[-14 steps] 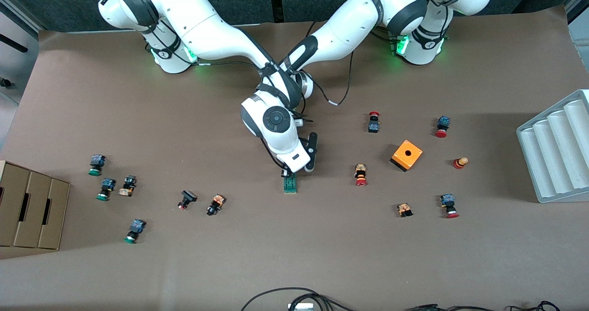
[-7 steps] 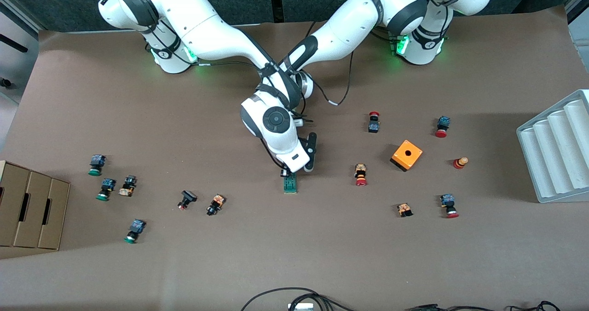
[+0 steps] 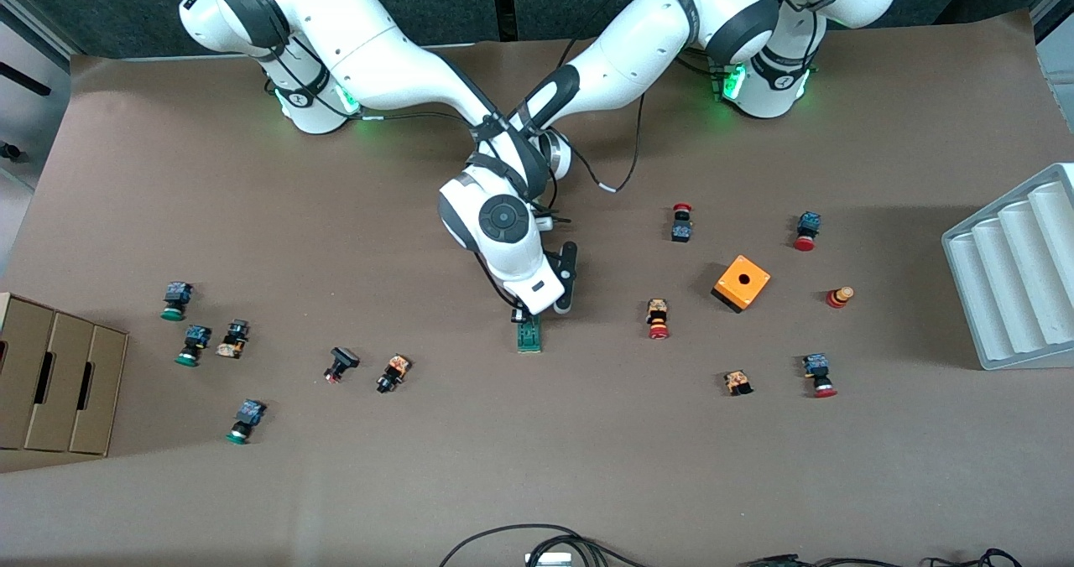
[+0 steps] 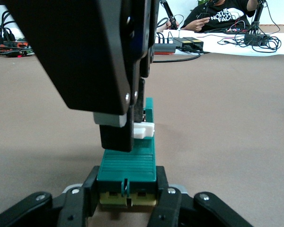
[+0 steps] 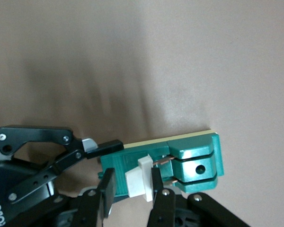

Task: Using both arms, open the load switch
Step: 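Open the right gripper while the left gripper lowers the switch onto the table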

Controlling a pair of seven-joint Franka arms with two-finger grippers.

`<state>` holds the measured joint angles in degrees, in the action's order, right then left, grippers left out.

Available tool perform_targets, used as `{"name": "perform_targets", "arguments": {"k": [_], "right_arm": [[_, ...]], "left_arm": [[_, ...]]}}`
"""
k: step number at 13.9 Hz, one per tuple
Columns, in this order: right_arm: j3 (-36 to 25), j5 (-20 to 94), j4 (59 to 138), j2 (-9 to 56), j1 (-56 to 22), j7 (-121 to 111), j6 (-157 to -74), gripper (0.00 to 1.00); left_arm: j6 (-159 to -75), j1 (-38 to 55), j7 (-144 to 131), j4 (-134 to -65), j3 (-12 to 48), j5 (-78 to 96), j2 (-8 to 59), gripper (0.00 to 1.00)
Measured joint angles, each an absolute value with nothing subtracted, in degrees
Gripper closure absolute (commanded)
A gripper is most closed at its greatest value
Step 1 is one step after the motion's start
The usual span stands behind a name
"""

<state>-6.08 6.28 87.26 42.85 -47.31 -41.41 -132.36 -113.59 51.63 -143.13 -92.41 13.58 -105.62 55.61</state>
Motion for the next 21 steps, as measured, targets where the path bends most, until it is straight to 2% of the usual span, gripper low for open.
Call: {"name": "perform_targets", "arguments": {"k": [8, 10, 11, 12, 13, 14, 15, 21], "right_arm": [[-6.1, 6.3, 87.4, 42.9, -47.3, -41.3, -132.6, 0.62], [-6.1, 6.3, 87.4, 42.9, -47.3, -41.3, -132.6, 0.62], [-6.1, 6.3, 87.4, 42.9, -47.3, -41.3, -132.6, 0.62], [-6.1, 6.3, 87.4, 42.9, -47.3, -41.3, -132.7, 0.60], [-6.1, 6.3, 87.4, 42.9, -47.3, -41.3, -132.7, 0.48], [-6.1, 6.3, 87.4, 42.9, -47.3, -41.0, -132.7, 0.12], [-6.0, 6.3, 87.4, 42.8, -47.4, -40.3, -132.7, 0.00], [-6.2, 6.3, 87.2, 36.0, -47.4, -37.0, -126.5, 0.00]], "left_arm": [[-113.6, 51.6, -143.1, -92.4, 13.6, -105.6, 55.6, 0.51], [-113.6, 51.6, -143.1, -92.4, 13.6, -105.6, 55.6, 0.47], [-113.6, 51.6, -143.1, -92.4, 13.5, -105.7, 55.6, 0.40], [-113.6, 51.6, -143.1, -92.4, 13.5, -105.7, 55.6, 0.00], [-113.6, 51.6, -143.1, -92.4, 13.4, -105.8, 55.6, 0.00], [-113.6, 51.6, -143.1, -92.4, 13.3, -105.8, 55.6, 0.00], [-113.6, 51.5, -143.0, -92.4, 13.1, -105.8, 55.6, 0.00], [-113.6, 51.3, -142.9, -92.0, 12.9, -105.8, 55.6, 0.00]]}}
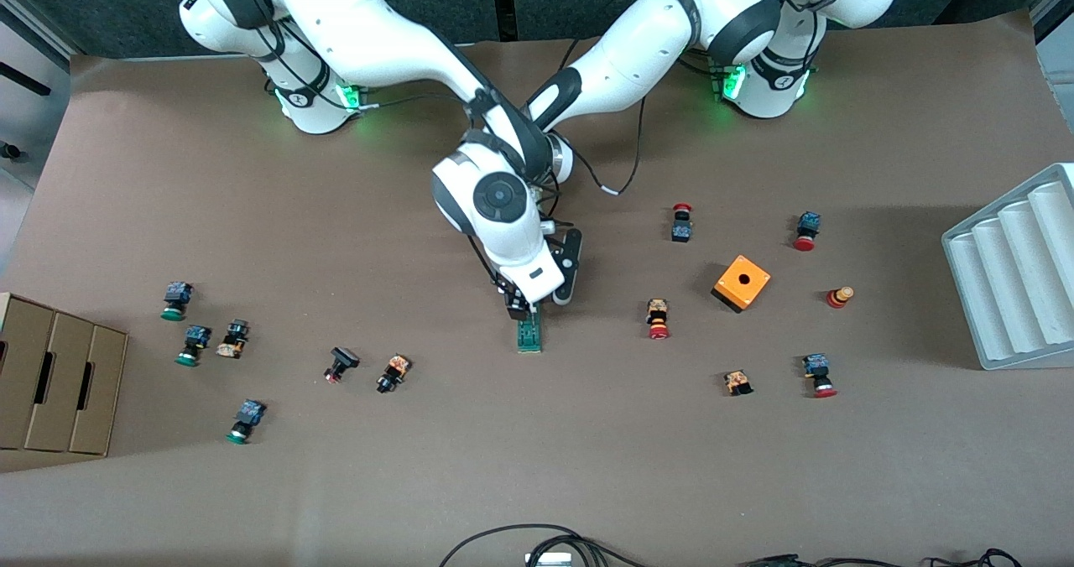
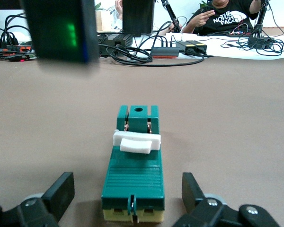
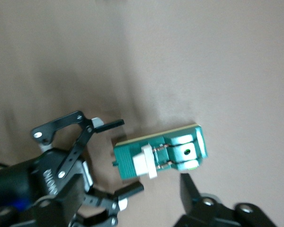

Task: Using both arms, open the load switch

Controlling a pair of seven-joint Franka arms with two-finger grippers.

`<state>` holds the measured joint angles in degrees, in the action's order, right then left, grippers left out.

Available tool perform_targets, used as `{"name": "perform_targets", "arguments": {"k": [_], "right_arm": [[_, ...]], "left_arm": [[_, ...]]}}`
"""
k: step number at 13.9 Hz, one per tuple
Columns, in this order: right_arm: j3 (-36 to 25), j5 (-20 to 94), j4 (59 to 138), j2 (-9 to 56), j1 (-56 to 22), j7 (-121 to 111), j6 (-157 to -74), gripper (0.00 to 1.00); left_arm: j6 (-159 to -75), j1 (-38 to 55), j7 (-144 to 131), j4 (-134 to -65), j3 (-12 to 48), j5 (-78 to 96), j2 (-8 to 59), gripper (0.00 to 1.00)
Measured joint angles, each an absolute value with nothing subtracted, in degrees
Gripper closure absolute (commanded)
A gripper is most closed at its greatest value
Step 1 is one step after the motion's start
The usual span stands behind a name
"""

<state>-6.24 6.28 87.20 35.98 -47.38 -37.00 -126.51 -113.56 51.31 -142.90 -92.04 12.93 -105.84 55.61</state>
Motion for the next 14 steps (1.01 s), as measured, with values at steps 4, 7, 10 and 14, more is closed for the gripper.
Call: {"name": "perform_targets", "arguments": {"k": [4, 7, 10, 14], "right_arm": [[-6.4, 6.3, 87.2, 31.5, -46.4, -35.9, -123.2, 0.00], [-6.5, 6.3, 87.2, 29.6, -45.8, -32.6, -121.0, 0.00], [-6.6, 6.3, 87.2, 27.1, -45.4, -23.9, -118.6, 0.00], [-7.6, 6.3, 87.1, 21.0, -42.5, -10.2, -113.7, 0.00]], "left_arm": [[-113.6, 51.3, -142.9, -91.7, 13.1, -105.5, 55.5, 0.00], [-113.6, 51.4, -136.6, -91.3, 13.4, -100.2, 54.8, 0.00], [-113.7, 51.4, -124.8, -90.9, 13.7, -91.7, 52.4, 0.00], [-113.7, 51.5, -108.5, -90.9, 14.9, -81.3, 49.3, 0.00]]}}
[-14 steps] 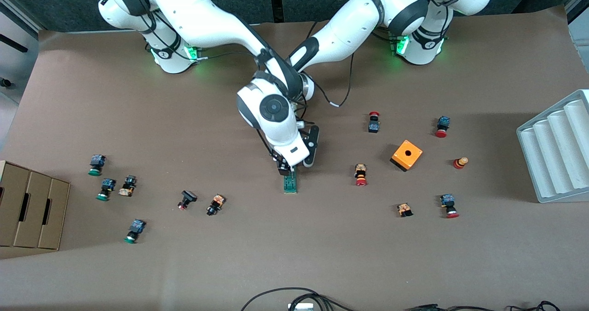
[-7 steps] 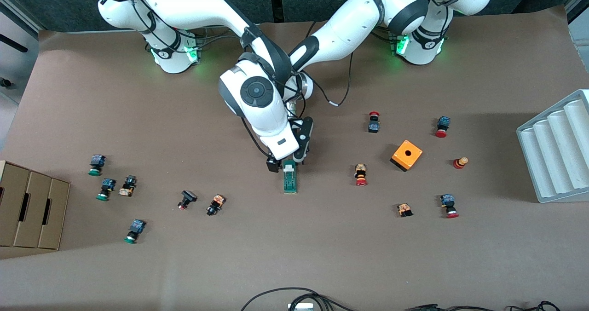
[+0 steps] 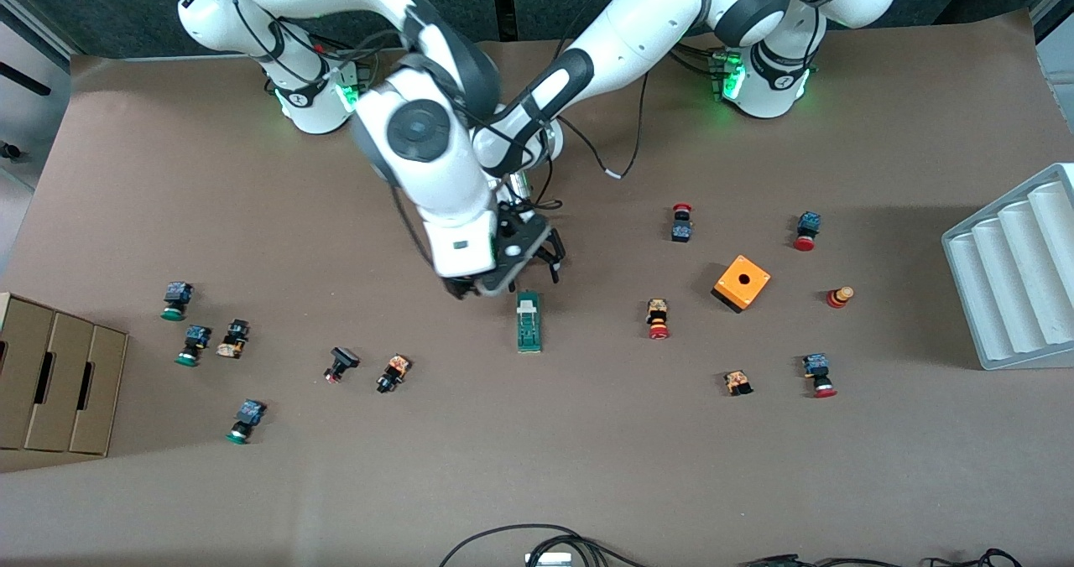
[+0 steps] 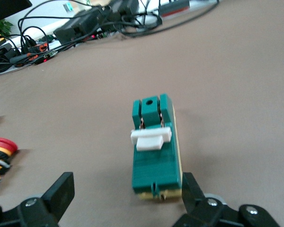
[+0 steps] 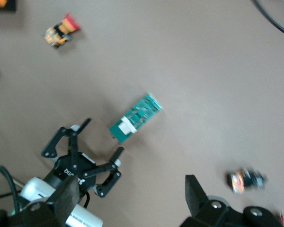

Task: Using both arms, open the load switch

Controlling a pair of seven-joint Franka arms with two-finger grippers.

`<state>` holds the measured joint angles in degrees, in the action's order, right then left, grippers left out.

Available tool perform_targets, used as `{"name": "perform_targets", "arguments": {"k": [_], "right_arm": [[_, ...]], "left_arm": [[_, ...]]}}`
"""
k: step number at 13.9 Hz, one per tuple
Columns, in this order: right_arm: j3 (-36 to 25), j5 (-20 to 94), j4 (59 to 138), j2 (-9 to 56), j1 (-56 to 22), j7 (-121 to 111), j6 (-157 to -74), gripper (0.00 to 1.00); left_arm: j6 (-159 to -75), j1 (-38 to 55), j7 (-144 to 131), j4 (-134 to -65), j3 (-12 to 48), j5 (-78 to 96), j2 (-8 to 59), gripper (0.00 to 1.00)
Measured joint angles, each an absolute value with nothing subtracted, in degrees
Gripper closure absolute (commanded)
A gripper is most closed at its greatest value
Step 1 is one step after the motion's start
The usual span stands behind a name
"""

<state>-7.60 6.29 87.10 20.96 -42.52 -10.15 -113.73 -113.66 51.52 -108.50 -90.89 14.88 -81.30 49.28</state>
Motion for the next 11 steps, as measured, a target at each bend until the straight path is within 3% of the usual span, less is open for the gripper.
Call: {"name": "perform_targets", "arguments": {"k": [5, 11], "right_arm": [[-7.8, 6.3, 87.2, 14.3, -32.9, -2.0, -107.5, 0.00], [-8.6, 6.2, 87.2, 11.7, -22.3, -1.5, -101.4, 0.00]], "left_arm": [[-111.2, 51.5, -81.7, -90.8, 14.9, -67.9, 44.4, 0.00], [-99.6, 51.6, -54.1, -90.7, 15.0, -57.4, 38.0, 0.00]]}}
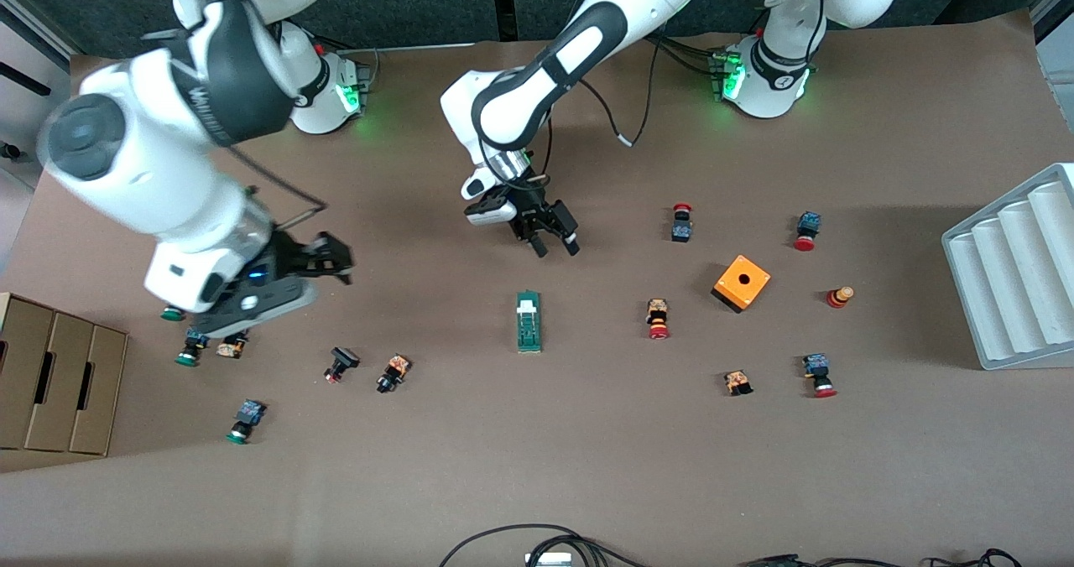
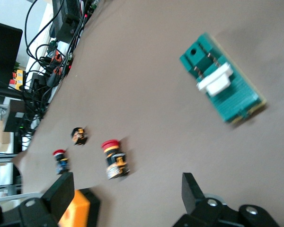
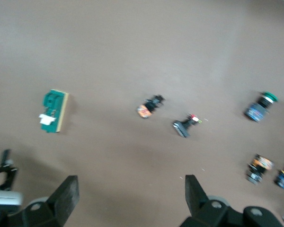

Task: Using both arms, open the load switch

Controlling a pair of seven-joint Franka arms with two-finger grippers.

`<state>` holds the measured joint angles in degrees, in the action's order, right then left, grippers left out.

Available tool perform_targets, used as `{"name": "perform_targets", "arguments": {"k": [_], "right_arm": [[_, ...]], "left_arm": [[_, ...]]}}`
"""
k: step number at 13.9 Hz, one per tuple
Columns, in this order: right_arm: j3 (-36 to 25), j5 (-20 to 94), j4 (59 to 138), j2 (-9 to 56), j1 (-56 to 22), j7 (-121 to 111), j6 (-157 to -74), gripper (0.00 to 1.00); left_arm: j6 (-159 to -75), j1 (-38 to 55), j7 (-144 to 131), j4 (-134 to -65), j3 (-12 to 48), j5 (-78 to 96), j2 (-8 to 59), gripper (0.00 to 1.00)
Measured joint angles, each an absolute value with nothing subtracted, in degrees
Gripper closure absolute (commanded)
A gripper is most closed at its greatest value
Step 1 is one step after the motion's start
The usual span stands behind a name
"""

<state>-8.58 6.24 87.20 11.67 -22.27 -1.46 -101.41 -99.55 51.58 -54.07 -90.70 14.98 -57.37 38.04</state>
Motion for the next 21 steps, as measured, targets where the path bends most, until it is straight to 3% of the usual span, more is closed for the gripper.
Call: {"name": "perform_targets", "arguments": {"k": [6, 12, 21], "right_arm": [[-15.9, 6.3, 87.1, 9.8, -17.7, -1.5, -96.3, 0.00], [-23.0, 6.2, 87.1, 7.7, -17.6, -2.2, -93.9, 0.00], [-27.8, 6.2, 87.1, 7.7, -18.0, -2.6, -91.6, 0.00]], "left_arm": [[-96.6, 46.4, -29.2, -89.1, 14.3, -37.8, 29.2, 0.00], [-93.8, 31.8, -12.2, -84.6, 13.8, -21.1, 21.2, 0.00], [-91.6, 6.5, -6.0, -83.5, 13.5, -10.2, 11.0, 0.00]]}}
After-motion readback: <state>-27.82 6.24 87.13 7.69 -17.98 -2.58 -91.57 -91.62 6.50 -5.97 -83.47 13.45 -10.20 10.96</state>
